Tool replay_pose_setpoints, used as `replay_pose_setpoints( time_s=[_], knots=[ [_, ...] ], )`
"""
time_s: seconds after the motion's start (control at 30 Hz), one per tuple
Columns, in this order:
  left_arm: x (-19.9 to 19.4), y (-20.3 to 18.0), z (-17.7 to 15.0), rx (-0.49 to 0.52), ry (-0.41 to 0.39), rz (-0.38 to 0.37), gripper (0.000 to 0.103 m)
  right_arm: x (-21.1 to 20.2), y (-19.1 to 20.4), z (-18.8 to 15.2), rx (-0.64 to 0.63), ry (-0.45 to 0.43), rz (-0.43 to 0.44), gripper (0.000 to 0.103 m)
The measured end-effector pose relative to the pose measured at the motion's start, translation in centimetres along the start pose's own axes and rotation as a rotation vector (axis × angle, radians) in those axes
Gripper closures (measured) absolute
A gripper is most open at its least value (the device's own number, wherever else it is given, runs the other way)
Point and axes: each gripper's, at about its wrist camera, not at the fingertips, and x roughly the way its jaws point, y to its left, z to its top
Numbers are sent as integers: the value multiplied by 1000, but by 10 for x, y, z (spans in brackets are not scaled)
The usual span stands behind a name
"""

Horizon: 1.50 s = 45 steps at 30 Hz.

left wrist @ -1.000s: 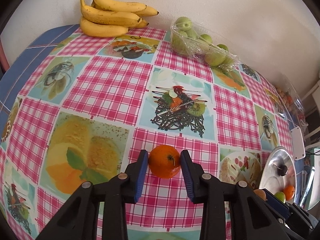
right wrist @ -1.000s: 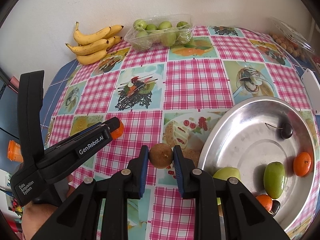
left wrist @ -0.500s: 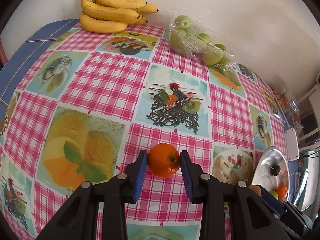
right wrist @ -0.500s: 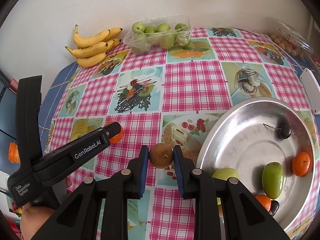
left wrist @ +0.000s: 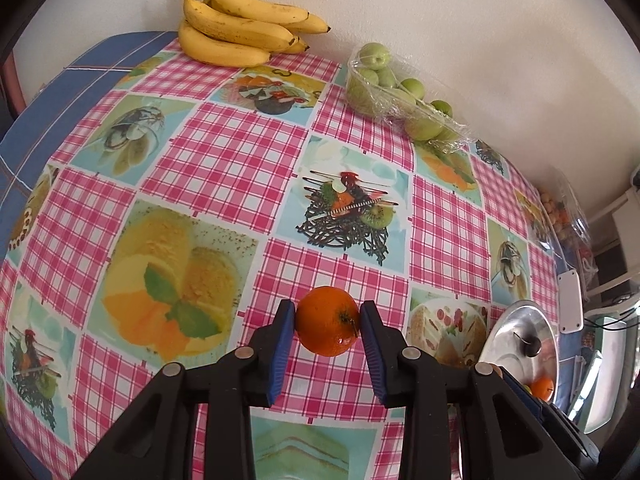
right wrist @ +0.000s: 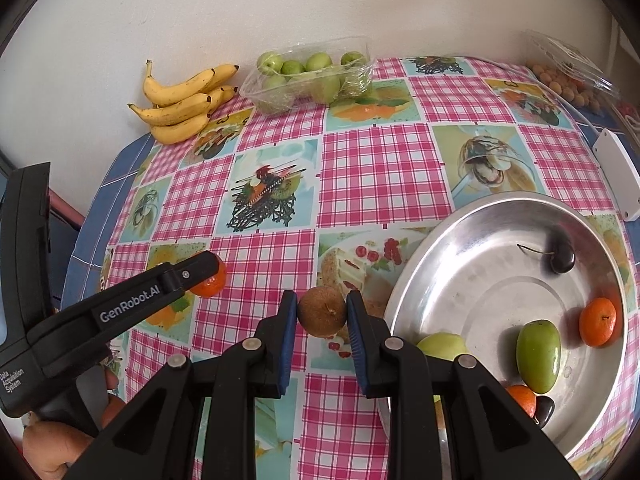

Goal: Organize fruits
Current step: 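Carry the kiwi and tangerine over the steel bowl with both tools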

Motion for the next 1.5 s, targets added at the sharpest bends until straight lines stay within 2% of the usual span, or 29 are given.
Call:
replay_pose_setpoints(
  time_s=[0.5, 0.97, 1.2, 1.5],
  knots=[
    [-13, -20, -7, 11, -12, -31, 67, -11, -21, 0, 58, 0, 4, 77],
    [-16, -102, -43, 221, 10, -101, 67, -36, -104, -7, 246, -20, -104, 77],
    [-14, -129, -57, 294, 14, -132, 67, -48, -143, -15, 352, -33, -118, 77],
    [-7, -147, -65, 351, -8, -149, 67, -51, -154, -17, 381, -59, -102, 77]
  ],
)
